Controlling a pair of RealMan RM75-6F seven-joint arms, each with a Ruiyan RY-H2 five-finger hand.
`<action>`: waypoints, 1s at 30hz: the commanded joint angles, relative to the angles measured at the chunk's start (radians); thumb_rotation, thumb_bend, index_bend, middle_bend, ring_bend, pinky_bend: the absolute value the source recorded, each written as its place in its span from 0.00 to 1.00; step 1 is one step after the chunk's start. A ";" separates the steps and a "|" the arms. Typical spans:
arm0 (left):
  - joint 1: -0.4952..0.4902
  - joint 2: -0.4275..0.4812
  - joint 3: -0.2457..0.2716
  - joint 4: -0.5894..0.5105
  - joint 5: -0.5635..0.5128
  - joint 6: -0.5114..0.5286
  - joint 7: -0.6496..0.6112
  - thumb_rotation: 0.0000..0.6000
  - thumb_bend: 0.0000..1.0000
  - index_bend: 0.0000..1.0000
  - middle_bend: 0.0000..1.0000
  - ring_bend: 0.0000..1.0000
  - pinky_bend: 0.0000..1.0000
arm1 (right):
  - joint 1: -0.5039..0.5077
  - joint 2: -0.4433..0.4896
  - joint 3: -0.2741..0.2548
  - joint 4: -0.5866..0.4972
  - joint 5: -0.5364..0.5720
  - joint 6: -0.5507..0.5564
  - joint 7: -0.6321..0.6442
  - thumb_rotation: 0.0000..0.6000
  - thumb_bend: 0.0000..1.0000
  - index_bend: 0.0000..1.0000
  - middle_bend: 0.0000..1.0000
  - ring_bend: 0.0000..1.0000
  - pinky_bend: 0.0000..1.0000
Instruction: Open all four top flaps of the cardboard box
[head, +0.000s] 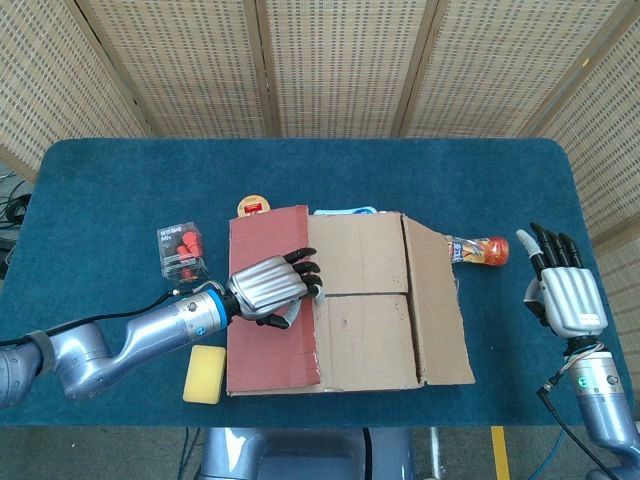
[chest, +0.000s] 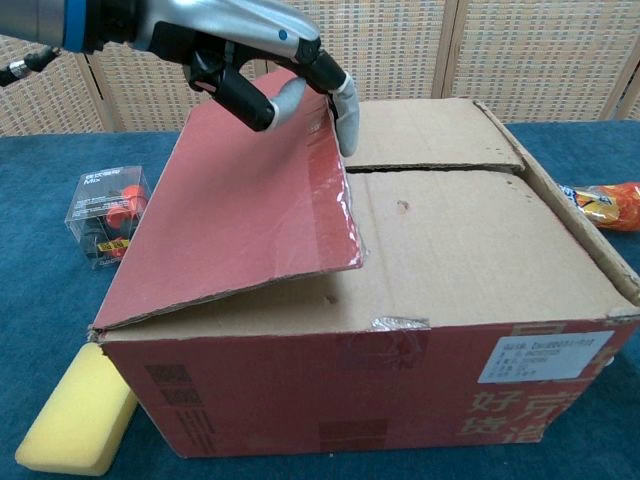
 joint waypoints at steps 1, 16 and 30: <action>0.014 0.027 -0.007 -0.021 0.011 0.018 -0.014 0.57 0.92 0.32 0.29 0.15 0.00 | 0.001 -0.001 0.002 0.001 0.000 -0.002 0.000 1.00 1.00 0.03 0.01 0.00 0.00; 0.110 0.238 -0.024 -0.161 0.168 0.123 -0.140 0.57 0.91 0.32 0.32 0.17 0.00 | 0.008 0.002 0.013 -0.013 -0.002 -0.012 -0.005 1.00 1.00 0.03 0.01 0.00 0.00; 0.184 0.377 0.024 -0.199 0.332 0.173 -0.260 0.57 0.91 0.32 0.32 0.18 0.00 | 0.010 0.008 0.019 -0.023 -0.003 -0.015 -0.008 1.00 1.00 0.03 0.01 0.00 0.00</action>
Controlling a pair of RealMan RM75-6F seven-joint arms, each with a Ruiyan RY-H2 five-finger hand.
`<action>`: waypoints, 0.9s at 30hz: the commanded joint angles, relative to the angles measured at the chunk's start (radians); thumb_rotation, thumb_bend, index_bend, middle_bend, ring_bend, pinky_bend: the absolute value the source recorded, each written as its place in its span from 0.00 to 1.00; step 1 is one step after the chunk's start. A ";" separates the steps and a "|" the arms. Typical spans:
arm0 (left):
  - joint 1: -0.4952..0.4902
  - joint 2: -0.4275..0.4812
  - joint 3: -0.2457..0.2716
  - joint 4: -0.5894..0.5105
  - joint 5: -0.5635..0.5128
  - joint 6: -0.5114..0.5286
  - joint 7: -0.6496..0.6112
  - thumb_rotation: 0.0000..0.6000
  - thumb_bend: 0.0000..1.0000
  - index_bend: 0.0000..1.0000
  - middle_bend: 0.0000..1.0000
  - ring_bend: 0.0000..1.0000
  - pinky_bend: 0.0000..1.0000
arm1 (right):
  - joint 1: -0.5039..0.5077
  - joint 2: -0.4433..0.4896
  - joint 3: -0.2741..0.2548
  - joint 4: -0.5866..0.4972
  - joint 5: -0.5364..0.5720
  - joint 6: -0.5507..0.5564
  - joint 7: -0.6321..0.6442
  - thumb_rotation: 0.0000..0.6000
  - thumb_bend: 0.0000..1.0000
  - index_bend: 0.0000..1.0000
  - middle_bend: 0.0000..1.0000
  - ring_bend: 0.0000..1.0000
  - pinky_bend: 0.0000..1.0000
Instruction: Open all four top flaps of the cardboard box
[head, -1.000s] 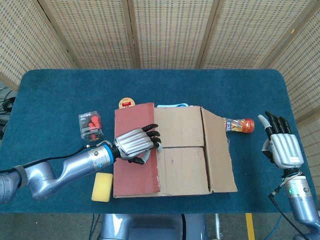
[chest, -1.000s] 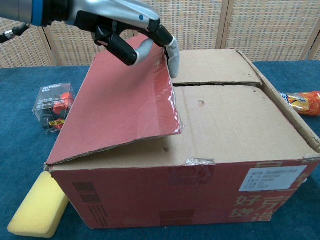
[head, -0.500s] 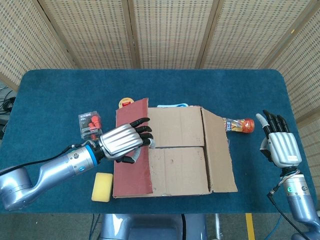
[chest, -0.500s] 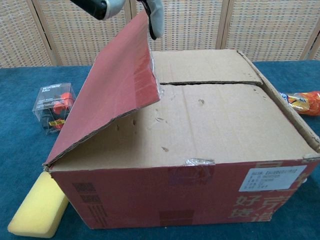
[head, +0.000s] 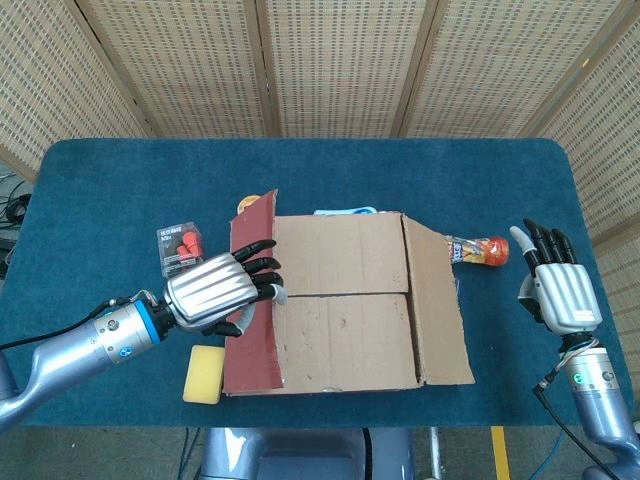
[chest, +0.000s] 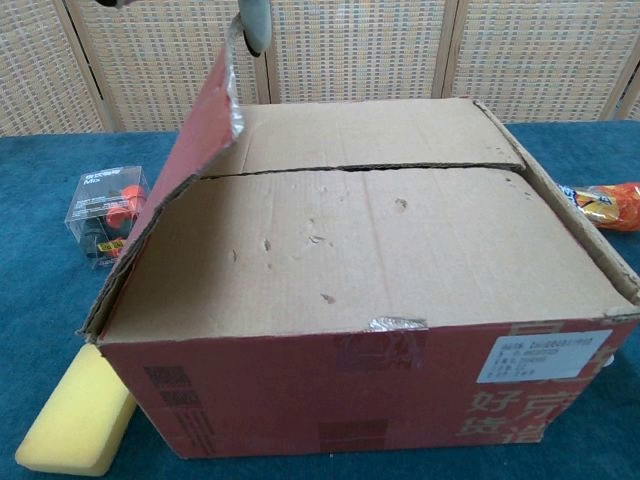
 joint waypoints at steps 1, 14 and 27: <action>0.024 0.038 0.018 -0.005 0.037 0.017 -0.034 0.57 0.91 0.32 0.32 0.18 0.00 | 0.001 0.000 0.001 -0.002 0.000 -0.001 -0.001 1.00 1.00 0.03 0.01 0.00 0.00; 0.131 0.189 0.083 0.009 0.172 0.125 -0.161 0.57 0.91 0.32 0.32 0.18 0.00 | 0.014 -0.002 0.006 -0.017 0.001 -0.016 -0.012 1.00 1.00 0.03 0.01 0.00 0.00; 0.261 0.286 0.135 0.065 0.252 0.271 -0.255 0.57 0.90 0.32 0.32 0.18 0.00 | 0.018 0.000 0.009 -0.032 0.007 -0.021 -0.018 1.00 1.00 0.03 0.01 0.00 0.00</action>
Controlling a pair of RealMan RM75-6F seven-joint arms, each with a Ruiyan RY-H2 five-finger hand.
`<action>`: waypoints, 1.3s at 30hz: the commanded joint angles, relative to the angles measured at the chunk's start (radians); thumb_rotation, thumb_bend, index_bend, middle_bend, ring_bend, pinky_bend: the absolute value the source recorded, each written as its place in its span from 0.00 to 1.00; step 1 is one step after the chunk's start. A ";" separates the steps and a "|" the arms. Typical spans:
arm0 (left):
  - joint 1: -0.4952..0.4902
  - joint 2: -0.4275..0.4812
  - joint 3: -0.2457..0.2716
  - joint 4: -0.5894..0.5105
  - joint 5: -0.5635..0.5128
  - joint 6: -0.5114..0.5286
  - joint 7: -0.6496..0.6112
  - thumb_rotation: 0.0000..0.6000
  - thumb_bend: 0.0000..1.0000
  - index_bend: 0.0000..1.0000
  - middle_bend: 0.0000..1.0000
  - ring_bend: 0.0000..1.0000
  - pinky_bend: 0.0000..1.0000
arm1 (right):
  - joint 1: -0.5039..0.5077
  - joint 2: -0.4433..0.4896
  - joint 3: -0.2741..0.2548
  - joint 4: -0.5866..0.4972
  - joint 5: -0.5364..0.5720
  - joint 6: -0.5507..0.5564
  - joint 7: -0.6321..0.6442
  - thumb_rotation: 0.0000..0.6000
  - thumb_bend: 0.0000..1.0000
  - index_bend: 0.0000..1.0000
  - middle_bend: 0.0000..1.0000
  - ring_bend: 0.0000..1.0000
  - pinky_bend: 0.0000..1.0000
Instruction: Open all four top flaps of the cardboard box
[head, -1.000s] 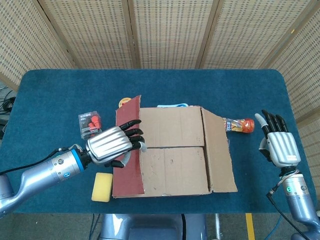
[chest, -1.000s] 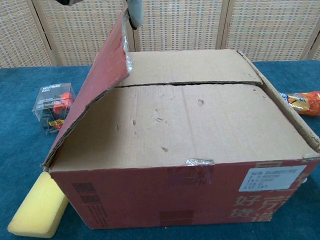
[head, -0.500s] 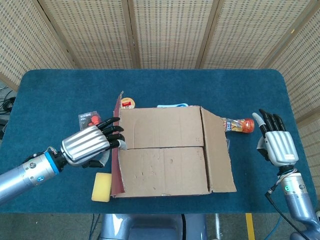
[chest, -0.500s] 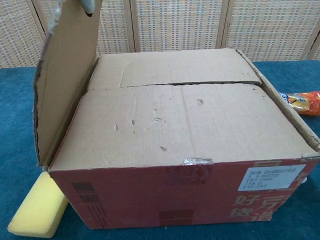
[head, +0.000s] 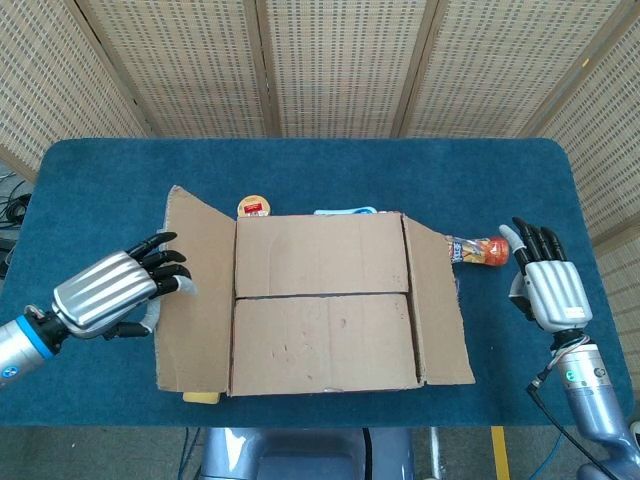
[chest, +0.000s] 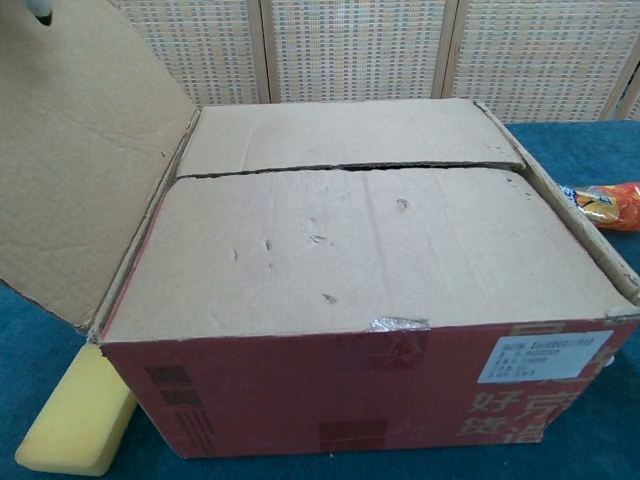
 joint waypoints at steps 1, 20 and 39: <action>0.029 0.018 0.013 0.019 0.011 0.017 -0.016 0.57 0.89 0.32 0.32 0.18 0.00 | 0.000 0.000 0.000 -0.001 0.001 -0.001 0.000 1.00 1.00 0.03 0.01 0.00 0.00; 0.068 -0.238 -0.066 0.024 -0.314 -0.062 0.348 0.54 0.31 0.24 0.13 0.09 0.00 | -0.019 -0.012 -0.016 0.011 -0.023 0.023 0.021 1.00 1.00 0.03 0.01 0.00 0.00; -0.068 -0.606 -0.144 0.045 -0.676 -0.056 0.847 0.53 0.22 0.07 0.00 0.00 0.00 | -0.020 -0.034 -0.022 0.031 -0.039 0.022 0.032 1.00 0.98 0.03 0.01 0.00 0.00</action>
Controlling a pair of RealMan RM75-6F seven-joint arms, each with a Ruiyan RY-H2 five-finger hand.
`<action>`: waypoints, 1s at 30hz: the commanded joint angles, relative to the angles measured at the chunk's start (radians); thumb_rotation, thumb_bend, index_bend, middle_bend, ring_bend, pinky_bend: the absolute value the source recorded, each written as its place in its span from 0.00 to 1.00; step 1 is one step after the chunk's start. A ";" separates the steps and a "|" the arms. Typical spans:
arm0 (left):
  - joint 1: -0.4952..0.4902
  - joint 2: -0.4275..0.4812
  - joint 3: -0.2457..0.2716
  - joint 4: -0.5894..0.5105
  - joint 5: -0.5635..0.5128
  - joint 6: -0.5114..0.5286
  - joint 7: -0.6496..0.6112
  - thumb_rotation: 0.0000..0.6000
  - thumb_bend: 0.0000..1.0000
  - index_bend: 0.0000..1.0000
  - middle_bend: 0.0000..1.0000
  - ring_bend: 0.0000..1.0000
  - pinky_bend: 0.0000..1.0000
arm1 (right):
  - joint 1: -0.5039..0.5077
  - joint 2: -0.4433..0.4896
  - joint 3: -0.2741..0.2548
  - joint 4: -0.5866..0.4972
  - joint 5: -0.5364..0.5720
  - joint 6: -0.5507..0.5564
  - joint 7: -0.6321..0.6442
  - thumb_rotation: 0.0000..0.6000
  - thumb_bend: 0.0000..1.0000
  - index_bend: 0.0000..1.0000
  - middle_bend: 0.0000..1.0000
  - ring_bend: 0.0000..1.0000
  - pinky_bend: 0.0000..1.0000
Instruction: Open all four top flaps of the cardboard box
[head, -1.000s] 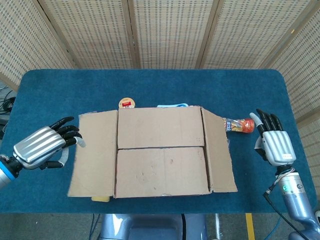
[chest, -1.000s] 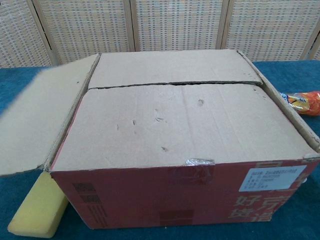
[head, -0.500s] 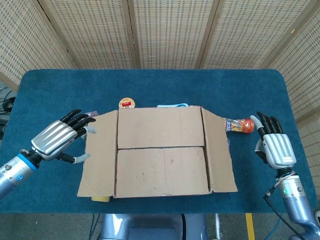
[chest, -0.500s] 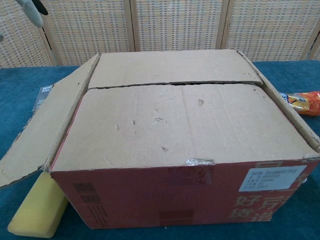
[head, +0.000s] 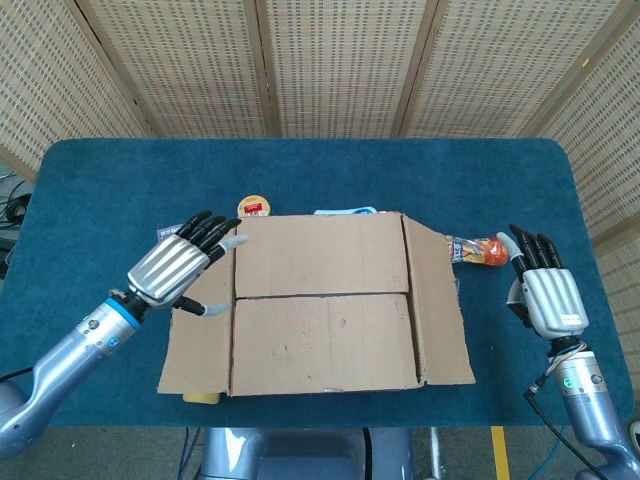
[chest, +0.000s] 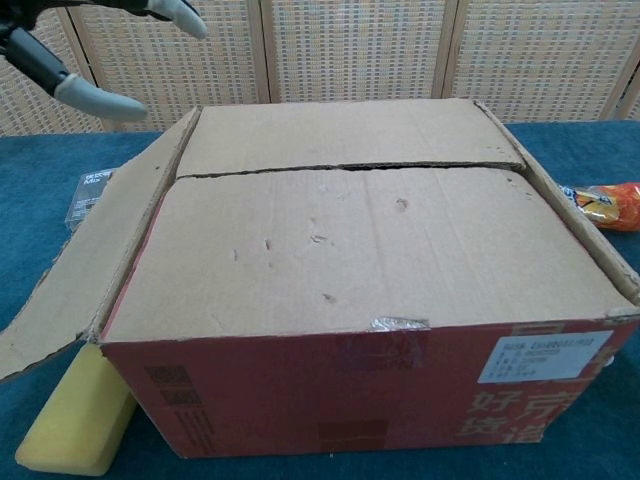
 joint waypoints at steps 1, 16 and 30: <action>-0.051 -0.084 -0.014 0.012 -0.086 0.004 0.107 0.53 0.22 0.06 0.00 0.00 0.00 | -0.001 -0.001 0.000 0.002 -0.002 0.002 0.003 1.00 0.98 0.03 0.01 0.00 0.00; -0.135 -0.312 -0.006 0.090 -0.257 0.098 0.335 0.53 0.22 0.03 0.00 0.00 0.00 | -0.016 0.005 0.000 0.023 -0.002 0.014 0.031 1.00 0.98 0.03 0.01 0.00 0.00; -0.171 -0.405 0.004 0.163 -0.333 0.116 0.381 0.53 0.22 0.03 0.00 0.00 0.00 | -0.027 0.011 0.001 0.035 0.002 0.018 0.046 1.00 0.98 0.03 0.01 0.00 0.00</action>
